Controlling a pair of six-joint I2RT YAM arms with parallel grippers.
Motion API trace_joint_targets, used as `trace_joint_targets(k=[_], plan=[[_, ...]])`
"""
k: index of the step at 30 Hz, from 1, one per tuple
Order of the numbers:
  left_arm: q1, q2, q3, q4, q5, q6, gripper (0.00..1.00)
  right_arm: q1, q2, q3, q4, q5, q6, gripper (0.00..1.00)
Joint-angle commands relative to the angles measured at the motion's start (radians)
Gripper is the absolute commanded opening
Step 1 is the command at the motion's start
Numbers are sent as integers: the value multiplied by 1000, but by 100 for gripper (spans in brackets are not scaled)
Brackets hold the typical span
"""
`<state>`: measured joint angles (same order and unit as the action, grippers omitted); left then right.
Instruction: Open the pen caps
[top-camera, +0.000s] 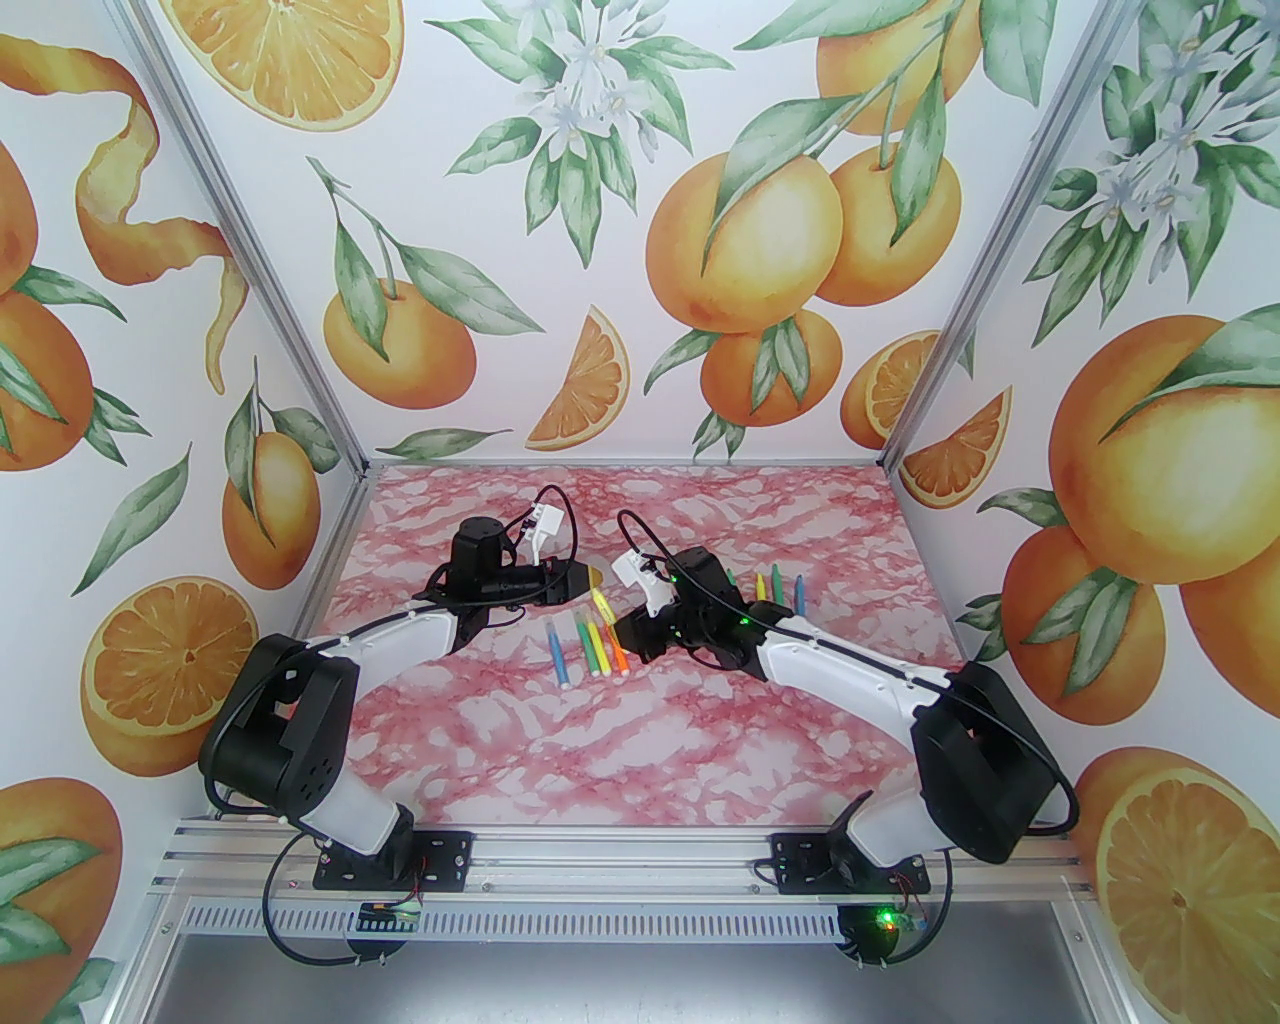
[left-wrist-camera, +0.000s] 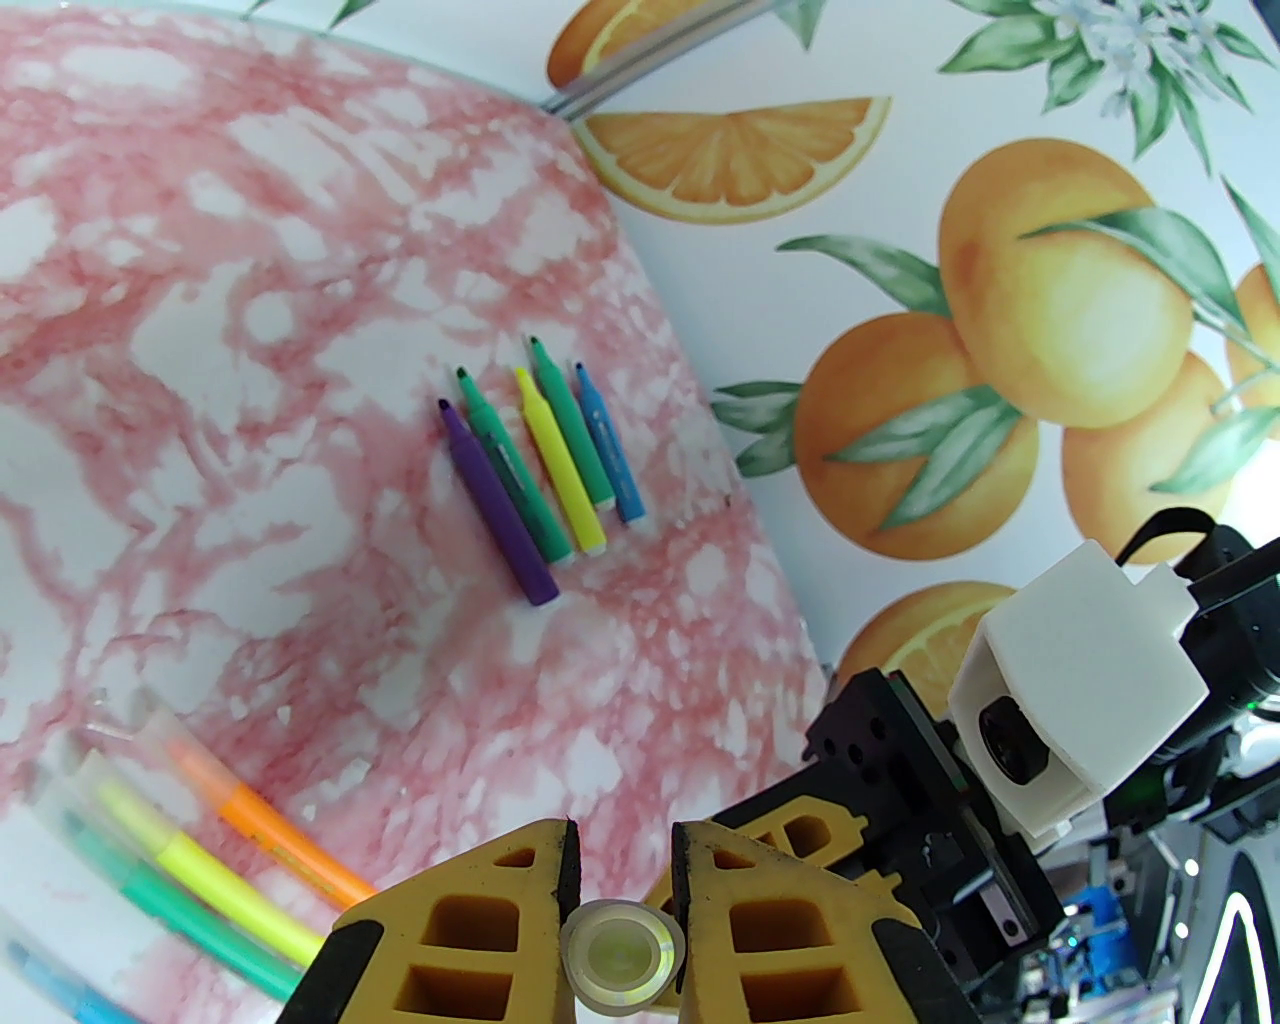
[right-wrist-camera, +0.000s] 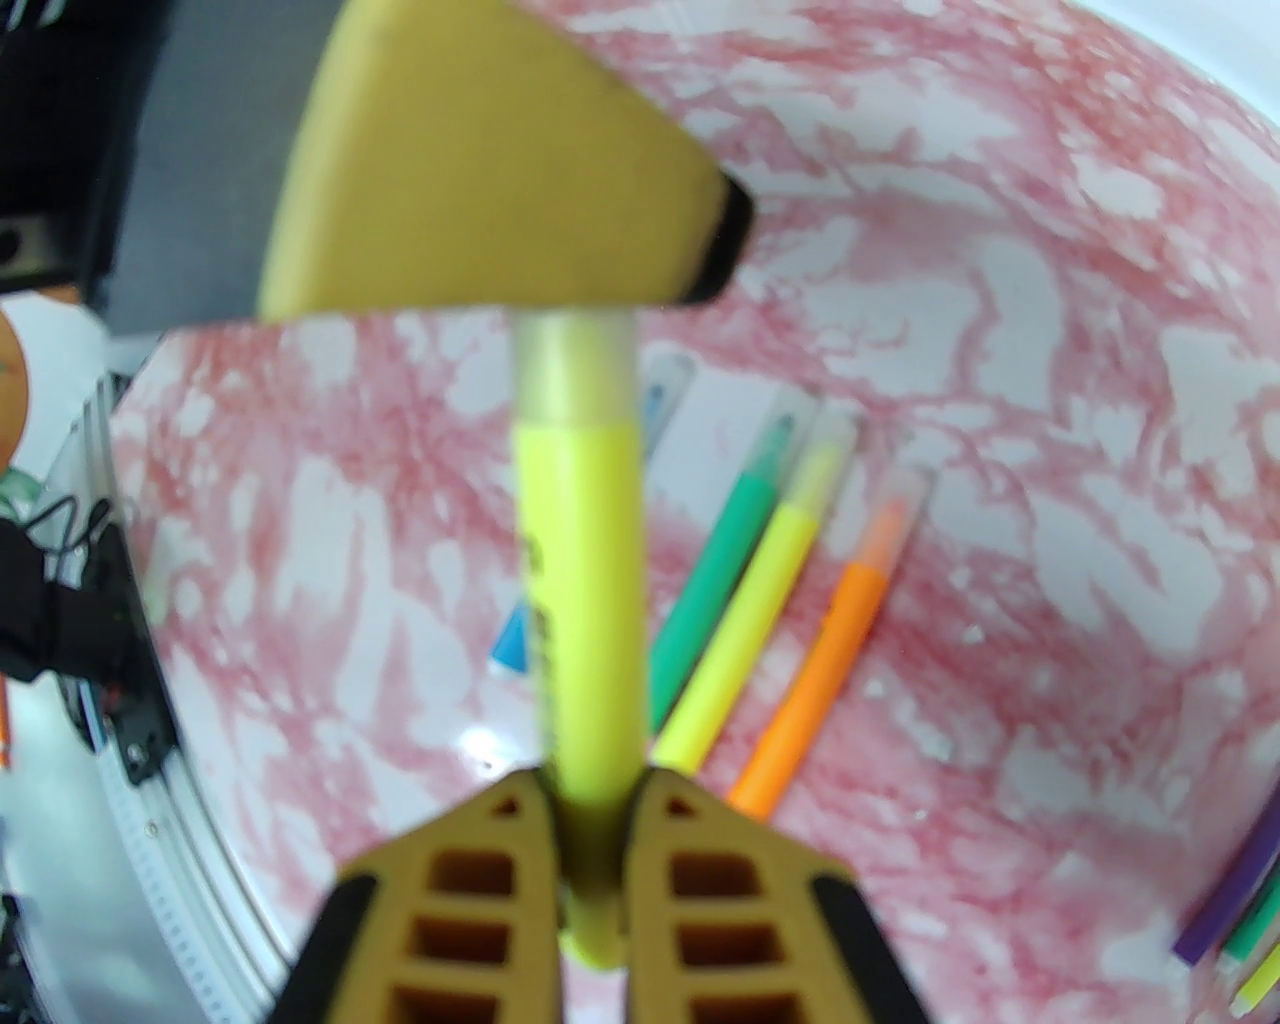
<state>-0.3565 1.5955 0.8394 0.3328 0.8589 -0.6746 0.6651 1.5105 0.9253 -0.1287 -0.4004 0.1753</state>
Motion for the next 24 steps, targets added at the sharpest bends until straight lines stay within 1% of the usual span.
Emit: trace_joint_targets(k=[1,3,6,8,14,24], plan=[[-6,11,26,39,13,2,7,0,-19,-10,39,-1,4,14],[-6,11,27,37,13,1,4,0,-22,-14,45,-2,4,24],[-6,9,29,40,19,0,0,0,-23,-21,55,-6,3,31],[-6,7,28,43,22,-2,0,1,-20,-23,58,-12,3,34],[-6,-5,23,47,27,-5,0,0,5,-9,63,-30,3,38],[-6,-14,24,48,40,-10,0,0,51,21,68,-49,-4,38]])
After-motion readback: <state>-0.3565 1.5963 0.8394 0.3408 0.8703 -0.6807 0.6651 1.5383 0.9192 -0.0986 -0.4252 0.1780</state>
